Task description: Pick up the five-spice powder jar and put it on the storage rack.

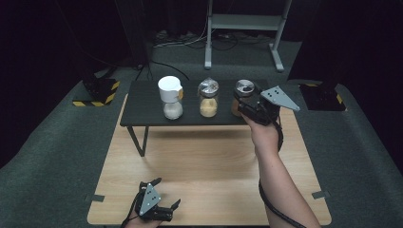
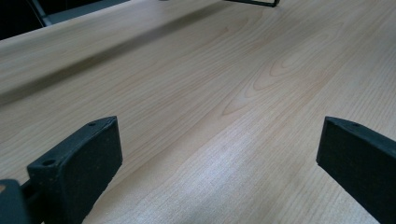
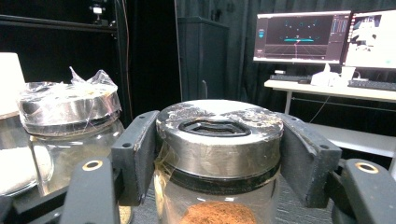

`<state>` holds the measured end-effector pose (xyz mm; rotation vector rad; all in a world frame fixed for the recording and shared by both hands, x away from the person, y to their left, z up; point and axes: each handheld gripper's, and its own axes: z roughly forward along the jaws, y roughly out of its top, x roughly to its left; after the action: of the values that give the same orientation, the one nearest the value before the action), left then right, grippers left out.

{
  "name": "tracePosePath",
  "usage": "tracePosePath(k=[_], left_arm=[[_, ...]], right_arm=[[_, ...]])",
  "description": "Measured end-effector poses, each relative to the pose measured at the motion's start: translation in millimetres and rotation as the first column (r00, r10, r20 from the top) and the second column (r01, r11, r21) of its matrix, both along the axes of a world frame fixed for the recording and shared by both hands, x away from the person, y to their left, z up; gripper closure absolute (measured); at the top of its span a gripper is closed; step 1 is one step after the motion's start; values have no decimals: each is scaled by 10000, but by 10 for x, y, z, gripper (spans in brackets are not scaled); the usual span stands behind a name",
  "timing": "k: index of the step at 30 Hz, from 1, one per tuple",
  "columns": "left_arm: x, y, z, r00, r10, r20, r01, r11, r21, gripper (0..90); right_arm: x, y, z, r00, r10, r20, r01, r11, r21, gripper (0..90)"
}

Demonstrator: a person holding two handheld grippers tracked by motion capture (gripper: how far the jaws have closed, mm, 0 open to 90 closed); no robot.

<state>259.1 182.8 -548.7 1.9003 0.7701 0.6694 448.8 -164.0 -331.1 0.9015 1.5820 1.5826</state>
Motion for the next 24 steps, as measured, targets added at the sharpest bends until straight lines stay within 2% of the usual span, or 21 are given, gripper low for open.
tracePosePath(k=[14,19,24], left_arm=[[1,1,0,10000,-35,-25,35,10000,-17,5],[1,-5,-1,10000,-51,-25,51,10000,42,5],[1,-4,0,10000,-62,-18,62,10000,31,5]], right_arm=[[4,4,0,10000,55,-75,-55,10000,-53,307],[3,10,1,9998,173,-127,-175,9998,-112,237],[2,8,20,9997,39,-261,-37,10000,82,138]])
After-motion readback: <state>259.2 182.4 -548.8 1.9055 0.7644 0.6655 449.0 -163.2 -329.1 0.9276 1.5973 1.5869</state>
